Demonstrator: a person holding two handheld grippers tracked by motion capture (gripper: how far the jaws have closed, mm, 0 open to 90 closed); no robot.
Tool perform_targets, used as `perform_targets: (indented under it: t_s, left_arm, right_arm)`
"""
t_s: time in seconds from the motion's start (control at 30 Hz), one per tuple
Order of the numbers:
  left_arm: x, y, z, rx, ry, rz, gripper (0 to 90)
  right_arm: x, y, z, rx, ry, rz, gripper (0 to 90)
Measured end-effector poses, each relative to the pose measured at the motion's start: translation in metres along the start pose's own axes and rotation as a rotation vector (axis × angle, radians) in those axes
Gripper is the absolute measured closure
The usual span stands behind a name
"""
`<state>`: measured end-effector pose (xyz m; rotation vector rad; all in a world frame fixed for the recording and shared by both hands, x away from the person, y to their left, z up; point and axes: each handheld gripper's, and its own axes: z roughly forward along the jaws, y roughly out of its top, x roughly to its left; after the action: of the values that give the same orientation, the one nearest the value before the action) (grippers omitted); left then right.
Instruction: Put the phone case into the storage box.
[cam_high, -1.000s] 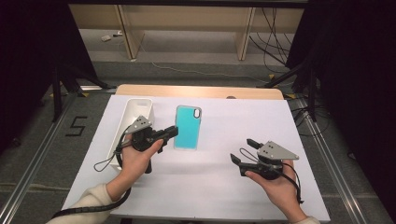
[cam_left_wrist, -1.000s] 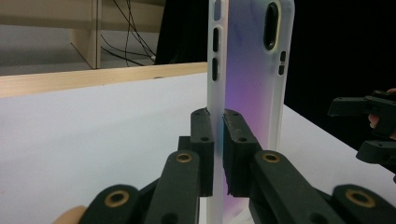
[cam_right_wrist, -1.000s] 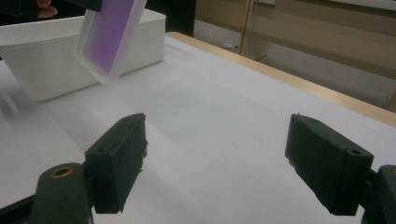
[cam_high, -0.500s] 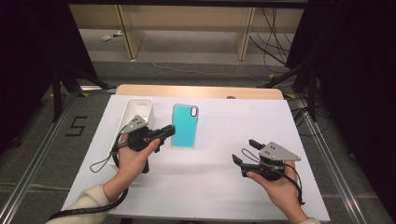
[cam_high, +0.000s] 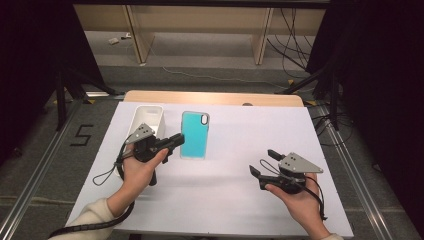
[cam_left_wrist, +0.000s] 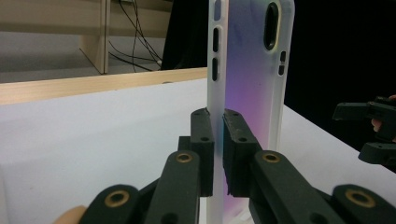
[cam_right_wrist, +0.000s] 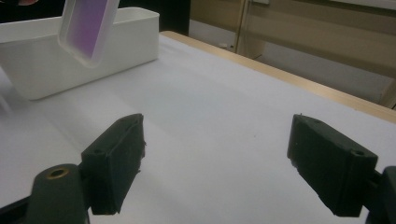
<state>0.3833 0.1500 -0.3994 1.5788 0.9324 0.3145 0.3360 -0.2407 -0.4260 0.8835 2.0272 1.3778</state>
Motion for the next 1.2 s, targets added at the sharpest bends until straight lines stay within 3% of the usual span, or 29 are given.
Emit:
perform_targets:
  t_s: [0.07,0.2,0.23,0.27,0.73,0.8,0.97,1.0,1.2]
  left_arm:
    - [0.000,0.000,-0.001,-0.002,0.004,-0.003,83.7]
    - [0.001,0.002,-0.003,-0.007,0.006,0.000,83.7]
    - [0.001,0.002,-0.003,-0.005,0.009,-0.002,83.7]
    - [0.002,0.002,-0.004,-0.007,0.010,-0.006,83.7]
    - [0.007,0.003,-0.012,-0.010,0.019,0.000,83.8]
    - [0.008,0.003,-0.013,-0.009,0.020,-0.004,83.8]
    - [0.010,0.003,-0.015,-0.012,0.020,0.000,83.8]
    - [0.010,0.003,-0.015,-0.010,0.018,0.003,83.8]
    - [0.012,0.003,-0.016,-0.007,0.026,-0.001,83.8]
  right_arm:
    - [0.000,0.000,-0.002,0.029,-0.008,0.001,20.3]
    - [-0.001,-0.001,-0.002,0.012,-0.010,0.000,20.3]
    - [0.000,0.000,-0.002,0.020,-0.002,0.022,20.3]
    - [-0.001,-0.001,-0.002,0.002,-0.018,0.005,20.3]
    - [0.000,-0.001,-0.003,0.001,-0.005,0.030,20.2]
    - [-0.001,-0.001,-0.003,0.003,-0.024,-0.001,20.3]
    - [0.000,-0.001,-0.003,0.006,-0.017,0.019,20.3]
    - [-0.002,-0.001,-0.003,-0.002,-0.025,0.000,20.2]
    - [-0.003,-0.002,-0.003,-0.002,-0.041,-0.001,19.9]
